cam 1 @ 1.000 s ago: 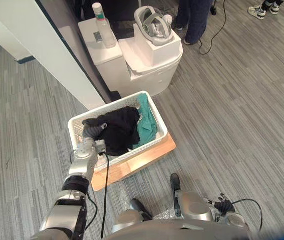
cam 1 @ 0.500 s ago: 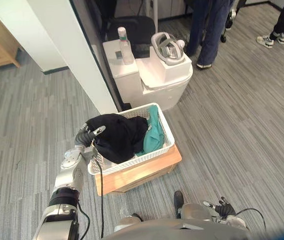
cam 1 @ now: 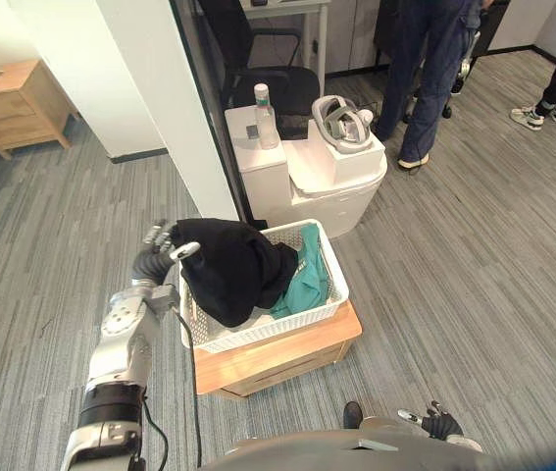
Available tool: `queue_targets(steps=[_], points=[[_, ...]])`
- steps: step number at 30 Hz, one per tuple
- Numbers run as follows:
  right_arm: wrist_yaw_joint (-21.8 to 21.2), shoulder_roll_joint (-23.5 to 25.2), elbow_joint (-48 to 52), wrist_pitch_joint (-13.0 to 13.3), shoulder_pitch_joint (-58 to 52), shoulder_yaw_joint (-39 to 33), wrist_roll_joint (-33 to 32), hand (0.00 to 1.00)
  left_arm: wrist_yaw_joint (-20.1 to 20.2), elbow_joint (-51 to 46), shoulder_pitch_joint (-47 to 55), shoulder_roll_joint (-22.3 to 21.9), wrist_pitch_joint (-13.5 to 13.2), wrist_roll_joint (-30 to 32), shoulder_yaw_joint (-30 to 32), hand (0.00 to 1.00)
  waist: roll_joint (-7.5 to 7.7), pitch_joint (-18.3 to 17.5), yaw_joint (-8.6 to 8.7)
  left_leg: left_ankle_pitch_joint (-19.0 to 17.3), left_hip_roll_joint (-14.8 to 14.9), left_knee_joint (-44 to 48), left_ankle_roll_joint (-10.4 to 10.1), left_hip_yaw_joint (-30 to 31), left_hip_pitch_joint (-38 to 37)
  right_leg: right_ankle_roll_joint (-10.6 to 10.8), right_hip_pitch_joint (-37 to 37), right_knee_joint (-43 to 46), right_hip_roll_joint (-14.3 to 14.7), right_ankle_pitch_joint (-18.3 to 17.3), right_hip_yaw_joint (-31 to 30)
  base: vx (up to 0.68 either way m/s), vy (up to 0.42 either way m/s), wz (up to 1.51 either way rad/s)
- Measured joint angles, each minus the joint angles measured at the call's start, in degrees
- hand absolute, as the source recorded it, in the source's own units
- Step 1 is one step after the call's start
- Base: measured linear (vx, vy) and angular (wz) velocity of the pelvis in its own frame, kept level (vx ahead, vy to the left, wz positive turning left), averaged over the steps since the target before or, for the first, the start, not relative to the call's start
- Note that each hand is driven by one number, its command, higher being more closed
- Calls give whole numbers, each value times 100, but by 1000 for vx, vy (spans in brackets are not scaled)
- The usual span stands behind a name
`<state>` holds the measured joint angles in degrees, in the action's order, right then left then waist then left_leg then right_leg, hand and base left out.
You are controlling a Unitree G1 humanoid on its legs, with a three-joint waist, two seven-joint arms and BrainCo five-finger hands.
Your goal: Tidy the bed and pick cloth on bed and put in laundry
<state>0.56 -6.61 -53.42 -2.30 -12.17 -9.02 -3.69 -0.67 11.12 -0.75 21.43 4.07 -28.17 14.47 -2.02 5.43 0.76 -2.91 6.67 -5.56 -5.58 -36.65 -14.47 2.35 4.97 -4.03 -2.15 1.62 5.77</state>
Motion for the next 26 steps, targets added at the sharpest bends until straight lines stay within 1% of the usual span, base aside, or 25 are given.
queue_targets(steps=[1,2,4,6,8,9,10,11,12,15,16,17,18,19,21,23,24,26], points=[[-23,-6,-35,-1,10,-38,-2,0,-170,-74,57,-37,-29,-7,127,0,-7,-24,-66,0,0,0,0,33,-14,0,31,-12,-3,0,34,35,-21,19],[-27,-6,-35,1,56,-47,-3,0,-257,-101,158,-33,-96,-98,195,0,-14,-34,-88,0,7,0,0,103,-59,1,87,-11,-4,0,116,10,-15,23],[-32,-5,-47,3,85,-52,-6,0,-381,-119,356,-45,-100,-234,241,0,-14,-99,-135,0,15,0,0,128,-68,2,144,-13,-4,-1,149,-47,3,16],[-44,21,-48,12,182,-53,-11,0,-478,-121,585,-93,-100,-271,242,0,18,-163,-183,0,15,0,0,157,-59,4,145,-16,-6,-4,162,-58,-10,6],[-66,71,-48,21,302,-67,-17,0,-542,-99,845,-205,-103,-280,240,0,51,-186,-194,5,13,0,8,209,-56,2,154,-15,-13,-13,221,-75,-19,9],[-94,124,-48,32,351,-102,-17,0,-634,27,988,-369,-102,-274,229,0,58,-190,-193,18,4,-2,26,253,-50,-4,163,-14,-26,-26,268,-93,-18,15],[-137,152,-48,33,358,-117,-17,0,-630,238,1093,-528,-86,-274,213,0,63,-194,-200,24,-2,-9,34,271,-49,-9,159,-11,-38,-48,298,-97,-14,15],[-151,159,-49,33,358,-117,-17,0,-592,362,1149,-587,-65,-253,193,0,67,-196,-206,25,-3,-20,34,275,-51,-8,157,-10,-40,-56,304,-113,-11,9],[-157,171,-58,33,377,-122,-17,0,-415,742,1355,-716,19,-164,47,0,85,-224,-218,24,-5,-30,35,277,-46,-4,150,-8,-44,-89,314,-87,-10,2],[-156,172,-99,33,378,-172,-28,0,-409,1146,1540,-877,26,-154,-165,0,81,-233,-212,23,-6,-31,35,283,-42,35,144,-10,-44,-119,314,-45,-16,0],[-158,173,-166,37,388,-241,-24,0,-442,1625,1638,-1066,20,-156,-317,0,97,-242,-212,21,-6,-32,33,291,-31,36,138,-18,-43,-126,315,0,0,0],[-164,181,-203,37,392,-299,-22,0,-428,1943,1697,-1196,24,-169,-345,0,105,-248,-211,18,-5,-32,30,297,-20,38,134,-27,-41,-130,319,0,0,0],[-167,189,-221,36,391,-340,-20,0,-415,2097,1724,-1239,34,-180,-373,0,103,-250,-210,15,-5,-32,27,298,-15,40,132,-34,-39,-131,319,0,0,0],[-183,202,-264,35,391,-431,-14,0,-332,2472,1781,-1317,82,-206,-439,0,111,-257,-207,8,-5,-32,22,299,-12,44,134,-49,-37,-134,318,0,0,0],[-204,212,-275,35,388,-545,-8,0,-219,2858,1806,-1409,193,-181,-442,0,105,-259,-203,2,-8,-30,14,298,-21,30,135,-50,-38,-124,317,25,-7,-1],[-216,225,-292,35,391,-724,-1,0,46,3444,1825,-1498,437,54,-449,0,65,-286,-191,-27,-10,-15,-2,293,-48,32,141,-59,-36,-119,314,65,-17,-2],[-216,232,-316,42,405,-785,2,0,101,3594,1822,-1525,479,79,-445,0,57,-295,-188,-33,-10,-6,-8,289,-55,32,148,-67,-34,-118,311,44,-20,-3],[-206,320,-448,81,497,-983,8,0,299,4000,1815,-1651,674,154,-433,0,41,-301,-181,-42,-6,-3,-20,280,-55,34,160,-106,-22,-116,304,14,-14,-2]])
